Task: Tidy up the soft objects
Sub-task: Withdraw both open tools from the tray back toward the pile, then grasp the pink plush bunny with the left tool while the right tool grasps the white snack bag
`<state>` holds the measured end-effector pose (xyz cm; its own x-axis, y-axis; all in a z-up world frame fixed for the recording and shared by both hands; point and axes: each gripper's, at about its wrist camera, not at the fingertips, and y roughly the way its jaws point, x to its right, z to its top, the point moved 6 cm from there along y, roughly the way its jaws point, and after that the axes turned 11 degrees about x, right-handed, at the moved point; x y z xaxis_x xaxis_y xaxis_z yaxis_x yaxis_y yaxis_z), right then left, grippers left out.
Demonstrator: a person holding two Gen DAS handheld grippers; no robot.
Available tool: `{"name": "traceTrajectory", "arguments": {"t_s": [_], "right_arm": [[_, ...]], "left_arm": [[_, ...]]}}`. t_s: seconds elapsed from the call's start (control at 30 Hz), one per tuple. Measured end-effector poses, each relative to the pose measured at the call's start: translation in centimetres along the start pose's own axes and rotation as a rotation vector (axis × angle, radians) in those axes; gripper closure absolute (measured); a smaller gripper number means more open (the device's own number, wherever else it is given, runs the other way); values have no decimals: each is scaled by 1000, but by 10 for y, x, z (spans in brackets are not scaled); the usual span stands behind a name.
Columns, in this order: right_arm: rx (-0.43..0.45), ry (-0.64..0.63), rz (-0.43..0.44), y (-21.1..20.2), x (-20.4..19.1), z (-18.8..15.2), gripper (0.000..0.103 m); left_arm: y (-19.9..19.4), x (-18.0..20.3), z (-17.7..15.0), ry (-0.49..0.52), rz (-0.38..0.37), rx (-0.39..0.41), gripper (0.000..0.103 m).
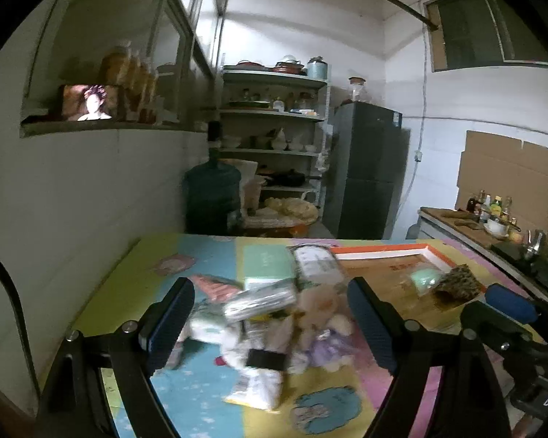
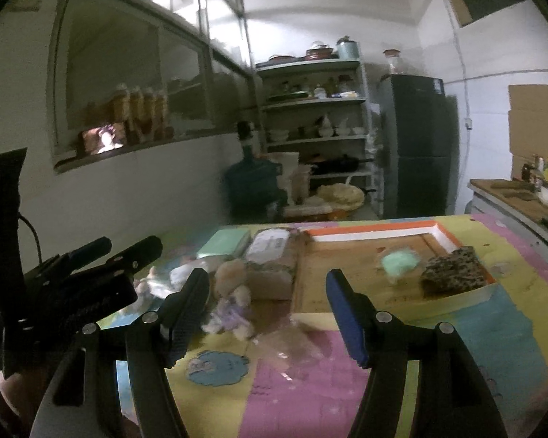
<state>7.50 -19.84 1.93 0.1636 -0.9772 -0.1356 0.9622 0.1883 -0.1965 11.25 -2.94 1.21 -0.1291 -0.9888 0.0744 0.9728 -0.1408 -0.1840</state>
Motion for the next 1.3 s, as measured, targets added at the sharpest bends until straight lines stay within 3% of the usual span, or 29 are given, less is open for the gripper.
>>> {"name": "traceTrajectory", "arguments": {"t_s": [0.17,0.57,0.73,0.83,0.93,1.13,1.3], "right_arm": [[-22,-20,29,7,-18,-9,34],[-105,-42,121,37,-58,-38,34],[-160,-48,160,55,-77,-58,34],[-191,-47,182,66,-87,-68,34],[-216,-52,198,73,-95,-76,34],[-259,-23,204,88,-92,-90,34],[-307,44,234,101,-91,-102,34]], "left_arm": [[1,-28,-9,-29,-39,-10,17],[8,-94,-31,-58,-54,-47,17],[21,-107,-47,-40,-76,-112,17],[35,-104,-58,3,-123,-182,17],[46,-102,-66,58,-119,-220,17],[66,-104,-80,57,-110,-281,29],[77,-110,-91,22,-110,-344,57]]}}
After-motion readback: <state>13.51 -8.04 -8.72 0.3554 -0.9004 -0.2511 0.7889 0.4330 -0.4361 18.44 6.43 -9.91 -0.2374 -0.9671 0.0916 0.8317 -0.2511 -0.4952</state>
